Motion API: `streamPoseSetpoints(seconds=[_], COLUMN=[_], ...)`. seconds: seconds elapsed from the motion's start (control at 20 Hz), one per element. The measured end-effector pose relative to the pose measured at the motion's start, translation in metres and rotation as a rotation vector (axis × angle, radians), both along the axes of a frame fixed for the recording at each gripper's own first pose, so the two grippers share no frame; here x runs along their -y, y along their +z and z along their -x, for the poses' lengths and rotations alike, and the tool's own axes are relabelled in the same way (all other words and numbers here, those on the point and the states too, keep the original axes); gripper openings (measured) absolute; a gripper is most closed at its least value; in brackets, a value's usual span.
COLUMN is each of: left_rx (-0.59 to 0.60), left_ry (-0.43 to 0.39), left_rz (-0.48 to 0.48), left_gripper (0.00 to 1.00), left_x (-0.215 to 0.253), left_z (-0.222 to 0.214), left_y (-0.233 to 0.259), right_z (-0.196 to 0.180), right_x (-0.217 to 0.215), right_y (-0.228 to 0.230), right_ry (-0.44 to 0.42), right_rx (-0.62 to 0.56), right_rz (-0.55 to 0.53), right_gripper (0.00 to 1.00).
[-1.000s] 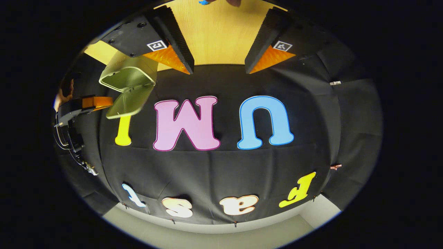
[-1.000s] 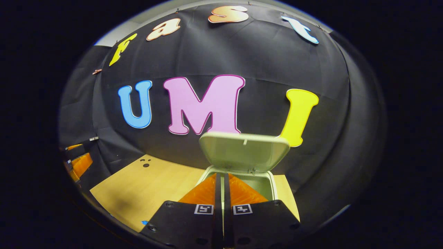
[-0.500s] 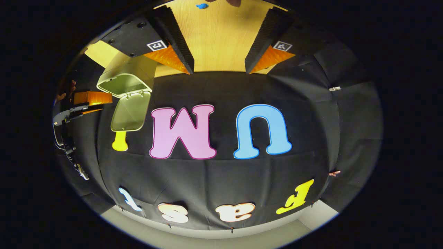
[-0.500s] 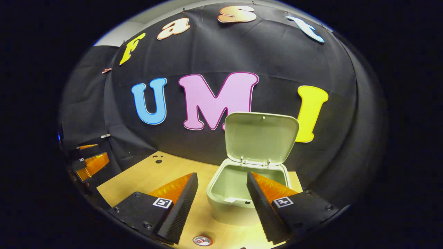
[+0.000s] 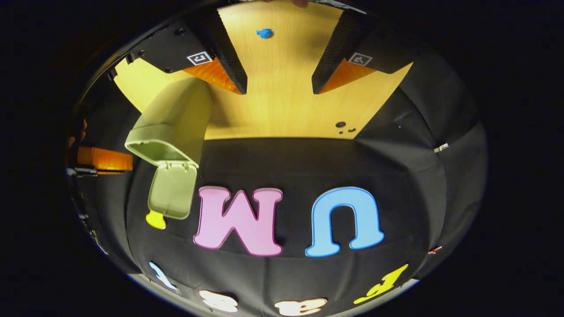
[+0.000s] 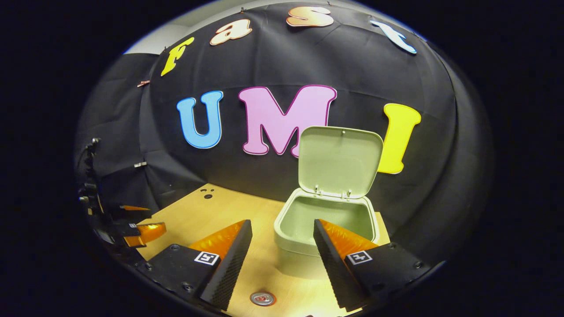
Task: Press the lid of the desktop garbage bin to open it, pick up the crumpled paper on the desktop and throw it into the bin, then pick up the pop can on the desktop and drop it into the bin, and finally close the garbage bin lid.
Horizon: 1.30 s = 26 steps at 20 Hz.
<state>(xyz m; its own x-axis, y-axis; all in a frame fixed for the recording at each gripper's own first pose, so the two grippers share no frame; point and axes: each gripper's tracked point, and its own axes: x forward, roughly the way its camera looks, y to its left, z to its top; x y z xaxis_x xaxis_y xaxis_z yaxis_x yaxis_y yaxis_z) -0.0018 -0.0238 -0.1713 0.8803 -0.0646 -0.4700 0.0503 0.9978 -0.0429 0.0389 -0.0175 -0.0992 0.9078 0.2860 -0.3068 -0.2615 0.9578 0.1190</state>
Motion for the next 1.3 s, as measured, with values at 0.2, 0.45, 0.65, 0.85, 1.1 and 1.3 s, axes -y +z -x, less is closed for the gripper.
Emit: streamPoseSetpoints(seconds=[0.2, 0.45, 0.65, 0.85, 1.1, 1.3], left_rx=[-0.135, -0.239, -0.247, -0.246, -0.298, -0.321], left_ry=[-0.018, -0.07, -0.098, -0.139, -0.172, -0.163], left_rz=[0.037, 0.047, 0.062, 0.021, 0.009, 0.004], left_gripper=[0.95, 0.96, 0.88, 0.81, 0.77, 0.77], left_x=[0.011, 0.023, 0.031, 0.036, 0.044, 0.043], left_z=[0.015, 0.034, 0.036, 0.038, 0.044, 0.042], left_y=[-0.054, -0.116, -0.144, -0.169, -0.203, -0.217], right_z=[0.013, 0.023, 0.031, 0.038, 0.053, 0.064], right_x=[-0.005, 0.0, 0.009, 0.02, 0.027, 0.032], right_y=[-0.007, -0.011, -0.017, -0.02, -0.033, -0.041], right_ry=[0.016, 0.009, -0.003, -0.026, -0.027, -0.039], right_rx=[-0.024, -0.029, -0.043, -0.056, -0.1, -0.124], right_rz=[-0.011, 0.01, 0.017, 0.02, 0.014, 0.024], right_gripper=[0.89, 0.89, 0.87, 0.89, 0.89, 0.89])
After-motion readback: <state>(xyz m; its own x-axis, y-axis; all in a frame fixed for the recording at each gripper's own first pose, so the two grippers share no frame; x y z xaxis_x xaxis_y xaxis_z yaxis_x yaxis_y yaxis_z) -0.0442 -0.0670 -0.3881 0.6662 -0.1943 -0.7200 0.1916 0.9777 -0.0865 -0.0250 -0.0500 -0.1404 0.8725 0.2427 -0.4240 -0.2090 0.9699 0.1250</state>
